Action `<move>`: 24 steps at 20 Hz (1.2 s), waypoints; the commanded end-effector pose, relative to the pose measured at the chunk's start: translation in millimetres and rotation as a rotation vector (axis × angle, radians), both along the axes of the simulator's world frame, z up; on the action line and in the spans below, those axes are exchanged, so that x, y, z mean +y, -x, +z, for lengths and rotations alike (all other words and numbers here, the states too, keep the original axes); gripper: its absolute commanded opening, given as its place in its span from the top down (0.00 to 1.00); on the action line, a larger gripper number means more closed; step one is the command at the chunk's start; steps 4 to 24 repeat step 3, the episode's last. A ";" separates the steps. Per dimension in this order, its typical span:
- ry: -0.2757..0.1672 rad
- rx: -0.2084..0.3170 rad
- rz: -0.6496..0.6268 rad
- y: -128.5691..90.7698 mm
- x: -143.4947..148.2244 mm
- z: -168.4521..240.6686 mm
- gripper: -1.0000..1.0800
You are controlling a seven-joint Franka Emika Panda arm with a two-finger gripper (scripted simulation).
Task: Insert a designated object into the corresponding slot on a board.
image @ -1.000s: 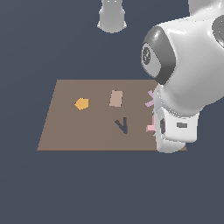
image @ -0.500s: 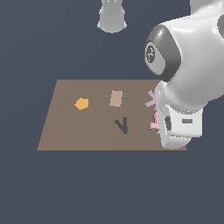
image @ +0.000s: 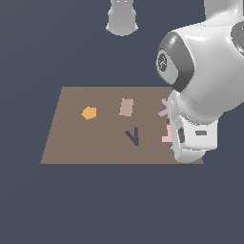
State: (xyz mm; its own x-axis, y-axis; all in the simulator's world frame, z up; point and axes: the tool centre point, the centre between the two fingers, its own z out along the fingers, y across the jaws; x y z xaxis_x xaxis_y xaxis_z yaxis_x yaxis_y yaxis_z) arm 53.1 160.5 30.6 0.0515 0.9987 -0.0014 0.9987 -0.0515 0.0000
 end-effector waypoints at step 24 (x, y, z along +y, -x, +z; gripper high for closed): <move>0.000 0.000 0.000 -0.1 0.0 0.0 0.04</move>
